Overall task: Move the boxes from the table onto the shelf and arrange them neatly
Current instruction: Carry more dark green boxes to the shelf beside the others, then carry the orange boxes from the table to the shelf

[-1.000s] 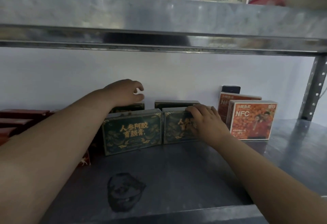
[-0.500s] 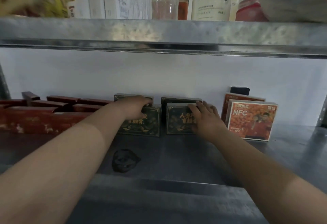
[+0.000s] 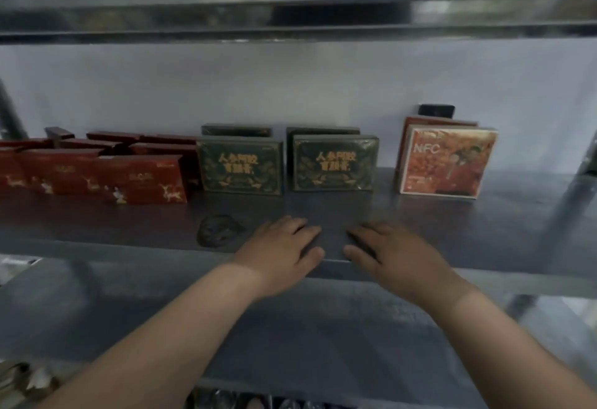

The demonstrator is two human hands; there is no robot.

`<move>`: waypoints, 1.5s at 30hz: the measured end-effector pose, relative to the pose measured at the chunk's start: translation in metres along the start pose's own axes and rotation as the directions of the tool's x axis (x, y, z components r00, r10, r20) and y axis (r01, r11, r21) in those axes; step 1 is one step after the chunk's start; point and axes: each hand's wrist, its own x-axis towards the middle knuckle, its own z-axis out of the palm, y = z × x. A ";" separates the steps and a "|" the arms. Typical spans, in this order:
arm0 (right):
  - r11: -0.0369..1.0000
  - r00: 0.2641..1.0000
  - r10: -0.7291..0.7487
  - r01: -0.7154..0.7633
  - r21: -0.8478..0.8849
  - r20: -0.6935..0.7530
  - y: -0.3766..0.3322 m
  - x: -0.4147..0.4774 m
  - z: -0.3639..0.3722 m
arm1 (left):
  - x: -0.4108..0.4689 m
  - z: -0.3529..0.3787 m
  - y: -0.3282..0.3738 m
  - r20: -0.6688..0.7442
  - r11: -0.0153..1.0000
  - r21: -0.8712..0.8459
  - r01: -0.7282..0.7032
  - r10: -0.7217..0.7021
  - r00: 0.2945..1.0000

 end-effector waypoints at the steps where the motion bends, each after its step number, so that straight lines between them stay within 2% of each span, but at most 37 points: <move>1: 0.999 0.997 -0.008 0.006 -0.031 -0.070 0.001 -0.013 0.005 | -0.004 0.002 0.011 0.016 0.999 0.035 -0.028 0.027 0.999; 4: 0.999 0.962 -0.001 -0.011 -0.040 -0.273 0.005 -0.059 0.026 | -0.015 0.019 0.039 0.029 0.975 0.133 -0.176 0.173 0.984; 7: 0.997 0.915 0.056 -0.071 -0.022 -0.399 0.007 -0.112 0.052 | -0.024 0.038 0.059 -0.151 0.918 0.130 -0.375 0.392 0.907; 10: 0.968 0.898 0.234 -0.252 -0.001 -0.372 -0.004 -0.162 0.072 | -0.028 0.064 0.074 -0.222 0.810 0.094 -0.579 0.584 0.781; 13: 0.884 0.839 0.453 -0.466 0.030 -0.303 -0.032 -0.211 0.095 | -0.038 0.099 0.087 -0.191 0.690 -0.033 -0.723 0.706 0.682; 16: 0.733 0.708 0.667 -0.679 0.036 -0.233 -0.071 -0.261 0.120 | -0.053 0.138 0.102 -0.063 0.540 -0.148 -0.828 0.831 0.553; 20: 0.475 0.466 0.873 -0.880 0.028 -0.144 -0.140 -0.328 0.152 | -0.095 0.178 0.127 0.088 0.340 -0.220 -0.914 0.941 0.328; 23: 0.253 0.246 0.960 -0.967 0.039 -0.136 -0.207 -0.378 0.168 | -0.145 0.196 0.147 0.180 0.170 -0.262 -0.950 0.976 0.125; 27: -0.025 -0.028 0.994 -0.999 0.036 -0.105 -0.298 -0.440 0.179 | -0.224 0.207 0.176 0.246 -0.071 -0.266 -0.961 0.959 -0.139; 31: -0.251 -0.255 0.965 -0.965 0.076 -0.063 -0.378 -0.496 0.187 | -0.304 0.219 0.194 0.244 -0.246 -0.276 -0.929 0.917 -0.316; 36: -0.474 -0.478 0.878 -0.874 0.106 -0.017 -0.476 -0.563 0.200 | -0.407 0.218 0.213 0.258 -0.391 -0.307 -0.868 0.844 -0.471; 40: -0.581 -0.586 0.811 -0.803 0.129 0.005 -0.541 -0.602 0.203 | -0.481 0.218 0.229 0.244 -0.462 -0.347 -0.816 0.796 -0.554; 45: -0.676 -0.687 0.726 -0.706 0.211 0.025 -0.591 -0.634 0.205 | -0.542 0.218 0.248 0.252 -0.501 -0.347 -0.793 0.764 -0.593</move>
